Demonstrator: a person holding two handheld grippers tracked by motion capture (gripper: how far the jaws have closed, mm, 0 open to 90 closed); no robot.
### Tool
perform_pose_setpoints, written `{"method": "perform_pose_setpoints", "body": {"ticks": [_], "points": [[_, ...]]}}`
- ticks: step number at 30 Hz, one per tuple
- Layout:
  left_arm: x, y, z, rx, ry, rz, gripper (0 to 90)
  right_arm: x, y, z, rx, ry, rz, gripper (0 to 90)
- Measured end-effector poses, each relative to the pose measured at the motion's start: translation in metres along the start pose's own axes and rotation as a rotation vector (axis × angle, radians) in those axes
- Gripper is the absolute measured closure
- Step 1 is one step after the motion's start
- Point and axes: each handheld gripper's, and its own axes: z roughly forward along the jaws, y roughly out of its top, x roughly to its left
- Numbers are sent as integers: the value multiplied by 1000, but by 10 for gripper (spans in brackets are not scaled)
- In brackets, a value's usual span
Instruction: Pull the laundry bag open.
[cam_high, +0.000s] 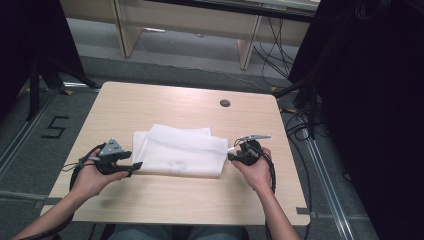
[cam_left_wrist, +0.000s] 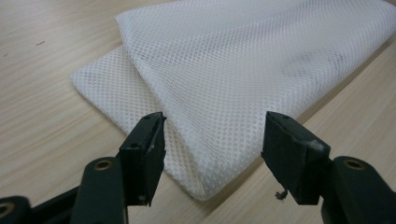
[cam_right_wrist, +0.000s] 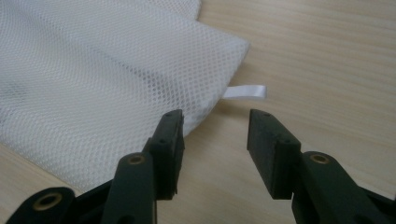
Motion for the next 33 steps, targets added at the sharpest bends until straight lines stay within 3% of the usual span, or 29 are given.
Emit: {"method": "perform_pose_setpoints", "body": {"ticks": [1,2,3,5,7,8,9,10,12,14,17,19,23,25,27,28,29,30,31,33], "points": [[-2,0,1,-16,-16,-10,390,0,0,0,-10,-14,4,563],[-2,1,1,-13,-35,2,391,4,1,0,-32,-20,43,561],[-3,1,1,-18,-41,8,397,2,6,-2,-25,-8,-8,558],[-7,6,5,-11,-74,12,412,3,10,0,-25,-6,-23,556],[-9,9,6,3,-81,32,425,4,12,2,-34,3,-29,556],[-12,12,9,-19,-76,29,438,6,15,4,-21,8,-38,554],[-13,17,9,-6,-77,65,451,8,17,6,-27,-5,-41,552],[-21,23,12,-6,-81,51,490,14,23,11,-12,20,-1,550],[-23,26,14,9,-85,74,521,14,25,14,-18,19,-1,551],[-30,33,20,45,-96,93,538,15,32,21,0,40,2,550],[-38,41,33,75,-124,116,580,16,42,29,30,34,-23,533],[-45,47,46,99,-147,148,588,21,51,38,8,26,-22,531],[-51,51,60,125,-178,145,587,25,58,46,19,24,-30,524],[-53,52,68,134,-186,140,579,27,62,58,29,16,-44,510],[-52,52,71,138,-185,139,576,26,62,62,27,17,-70,506],[-52,52,72,146,-180,130,570,30,62,66,47,19,-42,501],[-50,51,76,149,-185,125,565,30,62,72,70,27,-76,492],[-50,51,76,149,-185,125,563,30,62,72,70,27,-76,492],[-50,49,79,153,-189,95,560,32,62,77,71,17,-77,482],[-49,49,80,156,-189,104,557,32,61,78,75,14,-82,479]]}}
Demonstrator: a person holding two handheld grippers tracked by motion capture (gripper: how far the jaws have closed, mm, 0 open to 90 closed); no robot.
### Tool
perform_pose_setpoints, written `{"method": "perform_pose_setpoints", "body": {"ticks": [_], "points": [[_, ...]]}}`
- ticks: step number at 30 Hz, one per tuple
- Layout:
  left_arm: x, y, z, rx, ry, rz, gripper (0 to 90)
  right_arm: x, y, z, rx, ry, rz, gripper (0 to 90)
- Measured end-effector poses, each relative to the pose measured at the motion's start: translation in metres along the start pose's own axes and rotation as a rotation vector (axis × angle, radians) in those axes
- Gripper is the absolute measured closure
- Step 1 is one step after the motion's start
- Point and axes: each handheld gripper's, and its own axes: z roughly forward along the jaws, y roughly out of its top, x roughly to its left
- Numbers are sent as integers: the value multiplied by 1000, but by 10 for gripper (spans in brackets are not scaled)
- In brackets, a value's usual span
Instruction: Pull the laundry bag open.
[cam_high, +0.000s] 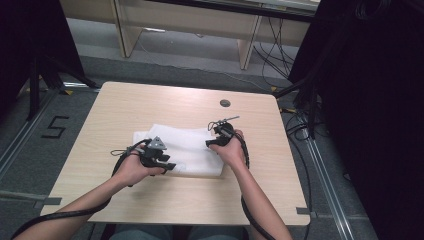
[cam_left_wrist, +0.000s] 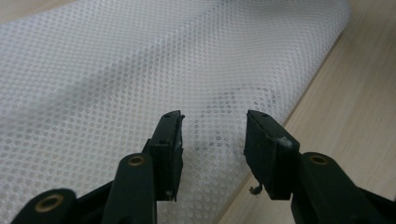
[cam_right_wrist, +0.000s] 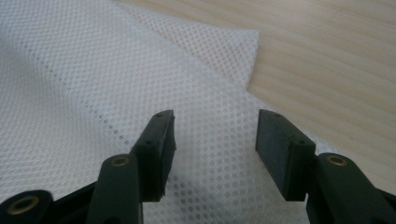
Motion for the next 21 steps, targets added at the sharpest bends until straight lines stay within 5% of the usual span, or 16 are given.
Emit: {"method": "perform_pose_setpoints", "body": {"ticks": [5,11,15,21], "points": [[3,-3,5,6,-2,-42,550,6,1,9,16,-26,-7,491],[3,-5,8,21,-3,-35,551,10,-1,20,40,-48,-56,595],[2,-7,11,33,-1,-35,552,9,-2,18,48,-48,-65,740],[1,-8,13,41,11,-12,553,15,1,18,69,-62,-94,817]]}}
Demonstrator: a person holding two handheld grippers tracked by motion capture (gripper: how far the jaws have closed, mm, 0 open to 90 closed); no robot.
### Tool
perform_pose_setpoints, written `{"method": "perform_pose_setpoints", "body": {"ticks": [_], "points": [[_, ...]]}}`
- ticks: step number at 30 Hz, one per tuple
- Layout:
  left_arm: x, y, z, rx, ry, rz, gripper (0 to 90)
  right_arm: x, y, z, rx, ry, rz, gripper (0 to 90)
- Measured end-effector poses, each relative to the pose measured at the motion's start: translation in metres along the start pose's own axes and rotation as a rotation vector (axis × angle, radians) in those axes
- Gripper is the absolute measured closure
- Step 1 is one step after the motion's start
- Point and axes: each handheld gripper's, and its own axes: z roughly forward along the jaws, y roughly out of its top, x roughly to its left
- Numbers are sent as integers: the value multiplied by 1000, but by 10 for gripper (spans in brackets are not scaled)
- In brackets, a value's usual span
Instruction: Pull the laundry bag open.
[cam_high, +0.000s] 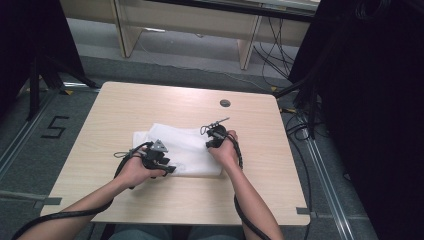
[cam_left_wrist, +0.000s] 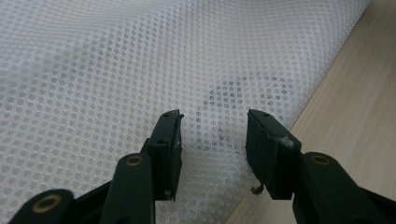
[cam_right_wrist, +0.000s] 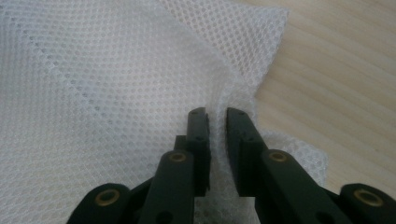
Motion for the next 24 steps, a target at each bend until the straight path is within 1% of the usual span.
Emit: {"method": "perform_pose_setpoints", "body": {"ticks": [1,3,5,6,7,8,11,12,14,15,17,18,19,21,22,23,24], "points": [[0,0,0,-2,2,-2,560,4,2,-1,6,-16,-30,841],[-1,-1,1,-4,-1,-10,563,5,2,-2,2,-24,-36,845],[0,-1,1,-5,11,0,571,7,2,-5,-15,-38,-64,847],[0,-1,0,7,5,30,575,8,3,-7,-20,-40,-54,846],[0,-1,0,0,5,24,578,9,3,-10,-31,-35,-45,842],[0,-1,1,-3,4,22,581,7,4,-12,-54,-40,-66,840],[0,-1,1,1,10,29,587,8,6,-19,-76,-43,-71,839],[0,-1,1,-4,11,28,588,9,6,-22,-89,-46,-81,839],[-1,-1,2,-4,9,23,589,12,7,-28,-97,-53,-117,839],[-2,-1,2,0,17,21,590,14,8,-32,-103,-52,-123,838],[-2,0,1,4,20,41,591,18,9,-37,-130,-52,-137,836],[-2,0,1,5,21,40,592,19,8,-41,-128,-45,-149,832],[-2,-1,2,2,22,44,595,21,8,-44,-116,-49,-167,828],[-1,-1,1,11,23,52,598,26,5,-51,-114,-34,-193,845],[-1,-1,1,11,23,52,601,26,5,-51,-114,-34,-193,845],[-2,-1,1,4,25,50,603,26,3,-53,-107,-30,-203,881],[-2,-1,1,4,25,50,604,26,3,-53,-107,-30,-203,881]]}}
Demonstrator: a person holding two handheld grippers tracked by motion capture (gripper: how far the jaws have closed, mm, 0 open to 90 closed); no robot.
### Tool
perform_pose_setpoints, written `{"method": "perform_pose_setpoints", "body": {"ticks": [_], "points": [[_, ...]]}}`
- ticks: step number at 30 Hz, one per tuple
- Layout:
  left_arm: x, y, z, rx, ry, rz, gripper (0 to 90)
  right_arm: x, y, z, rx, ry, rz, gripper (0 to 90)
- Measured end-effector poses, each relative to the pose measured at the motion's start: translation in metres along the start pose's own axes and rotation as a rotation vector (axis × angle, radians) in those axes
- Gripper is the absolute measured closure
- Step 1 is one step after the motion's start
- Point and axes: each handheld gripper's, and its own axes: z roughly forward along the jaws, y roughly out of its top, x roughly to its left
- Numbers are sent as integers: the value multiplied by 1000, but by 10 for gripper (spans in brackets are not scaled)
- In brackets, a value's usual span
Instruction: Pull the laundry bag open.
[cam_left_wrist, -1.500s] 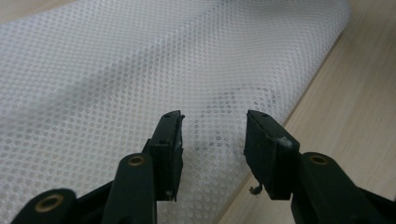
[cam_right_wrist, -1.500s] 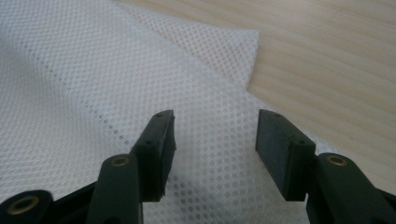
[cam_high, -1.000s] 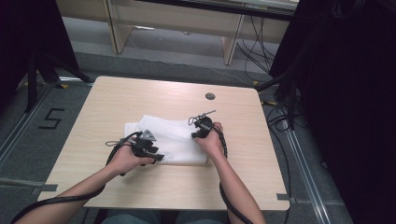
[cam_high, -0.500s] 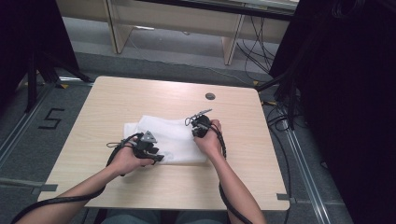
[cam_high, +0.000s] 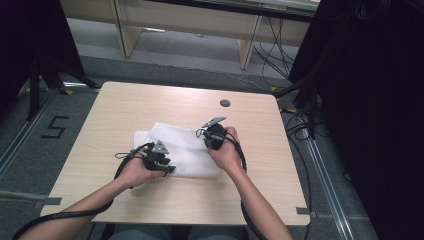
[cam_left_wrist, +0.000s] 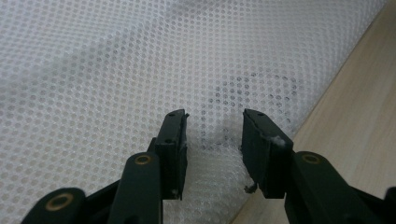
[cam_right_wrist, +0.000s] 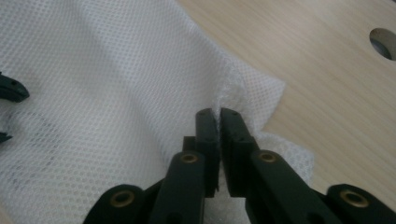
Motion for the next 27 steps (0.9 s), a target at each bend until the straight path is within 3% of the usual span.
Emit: {"method": "perform_pose_setpoints", "body": {"ticks": [6,12,17,20,22,24,27], "points": [[0,0,0,3,2,1,606,-2,-6,1,5,22,49,888],[0,1,1,0,6,-10,612,3,-7,-6,-26,41,45,887],[1,4,3,12,11,-13,620,11,-4,-15,-88,59,52,887],[3,7,5,15,14,-19,622,11,-2,-19,-104,75,28,888],[5,9,6,14,23,-11,621,13,-2,-20,-106,77,42,887],[5,10,8,10,22,-32,621,16,0,-23,-118,88,53,887],[8,15,11,15,40,-30,621,16,2,-25,-114,97,38,888]]}}
